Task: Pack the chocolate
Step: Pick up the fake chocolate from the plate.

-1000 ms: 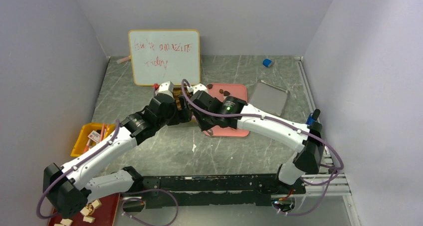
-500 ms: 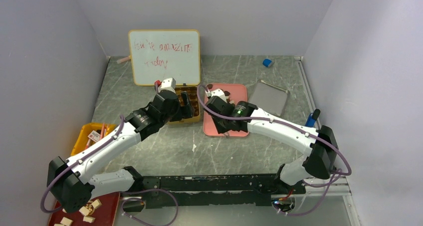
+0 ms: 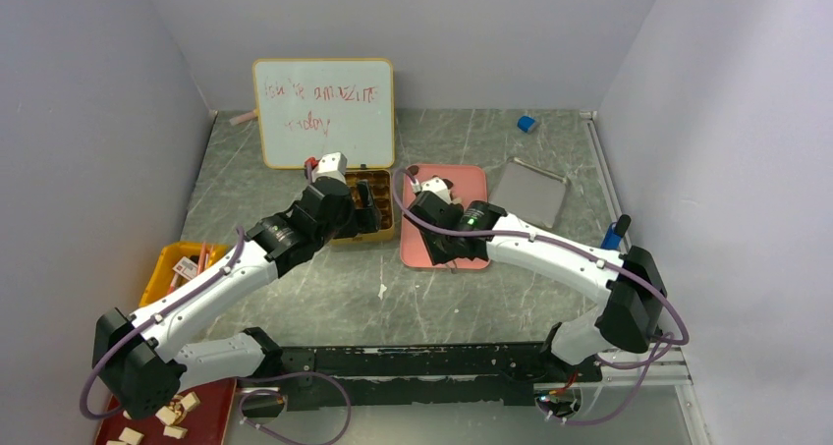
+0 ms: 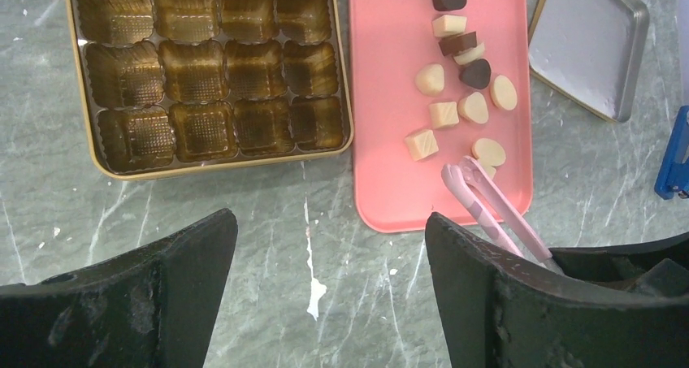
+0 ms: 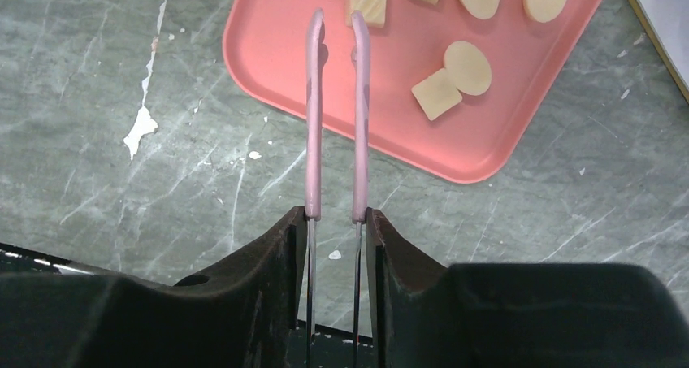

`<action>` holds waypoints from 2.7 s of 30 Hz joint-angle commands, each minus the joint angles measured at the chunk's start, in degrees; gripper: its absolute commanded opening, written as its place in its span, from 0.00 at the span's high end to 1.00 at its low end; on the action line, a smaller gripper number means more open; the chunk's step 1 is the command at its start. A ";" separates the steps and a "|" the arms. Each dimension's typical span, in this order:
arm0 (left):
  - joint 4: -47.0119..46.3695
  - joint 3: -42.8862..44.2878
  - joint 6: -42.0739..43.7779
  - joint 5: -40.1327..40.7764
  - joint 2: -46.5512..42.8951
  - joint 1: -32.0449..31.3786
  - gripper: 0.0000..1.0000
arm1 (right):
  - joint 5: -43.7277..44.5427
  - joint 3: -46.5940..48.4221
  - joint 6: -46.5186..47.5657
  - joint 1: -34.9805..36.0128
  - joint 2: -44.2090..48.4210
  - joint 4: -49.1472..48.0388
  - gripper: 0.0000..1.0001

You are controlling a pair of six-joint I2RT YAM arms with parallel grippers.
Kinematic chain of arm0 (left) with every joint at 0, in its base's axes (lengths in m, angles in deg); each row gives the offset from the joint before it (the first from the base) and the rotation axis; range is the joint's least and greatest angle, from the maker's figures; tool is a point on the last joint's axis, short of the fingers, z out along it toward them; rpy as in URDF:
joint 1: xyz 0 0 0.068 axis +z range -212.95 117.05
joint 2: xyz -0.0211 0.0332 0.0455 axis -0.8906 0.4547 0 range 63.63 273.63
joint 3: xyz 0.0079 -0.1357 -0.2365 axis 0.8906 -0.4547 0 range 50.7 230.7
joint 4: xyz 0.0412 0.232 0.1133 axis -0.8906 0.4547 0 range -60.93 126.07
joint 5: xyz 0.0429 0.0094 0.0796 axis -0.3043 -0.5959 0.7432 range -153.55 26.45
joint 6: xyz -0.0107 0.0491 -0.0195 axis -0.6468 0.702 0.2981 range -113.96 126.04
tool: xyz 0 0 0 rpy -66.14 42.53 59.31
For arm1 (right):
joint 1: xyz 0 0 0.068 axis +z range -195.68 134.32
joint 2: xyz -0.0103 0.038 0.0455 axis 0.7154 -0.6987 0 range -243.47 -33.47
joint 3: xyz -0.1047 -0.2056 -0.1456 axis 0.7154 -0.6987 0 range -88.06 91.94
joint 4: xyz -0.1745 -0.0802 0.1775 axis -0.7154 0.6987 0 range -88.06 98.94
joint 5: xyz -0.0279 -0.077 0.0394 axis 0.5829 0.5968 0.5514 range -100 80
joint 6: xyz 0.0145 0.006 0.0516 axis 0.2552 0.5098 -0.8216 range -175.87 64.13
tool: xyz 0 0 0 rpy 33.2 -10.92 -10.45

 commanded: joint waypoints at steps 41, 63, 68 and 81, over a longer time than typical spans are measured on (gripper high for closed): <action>-1.10 2.82 1.35 2.61 2.32 -0.29 0.09 | -4.27 -2.04 5.97 -7.17 -7.00 -8.78 0.56; -0.87 3.94 1.34 4.33 3.06 -0.24 0.09 | -7.75 -2.02 9.40 -10.61 -9.14 -11.63 0.79; 0.48 5.46 1.27 6.17 1.79 -0.29 0.10 | -7.80 -0.08 9.29 -10.61 -7.60 -9.61 0.93; 3.04 6.61 1.20 9.99 -0.29 -0.26 0.10 | -8.22 9.30 9.74 -10.57 -8.00 -5.88 0.97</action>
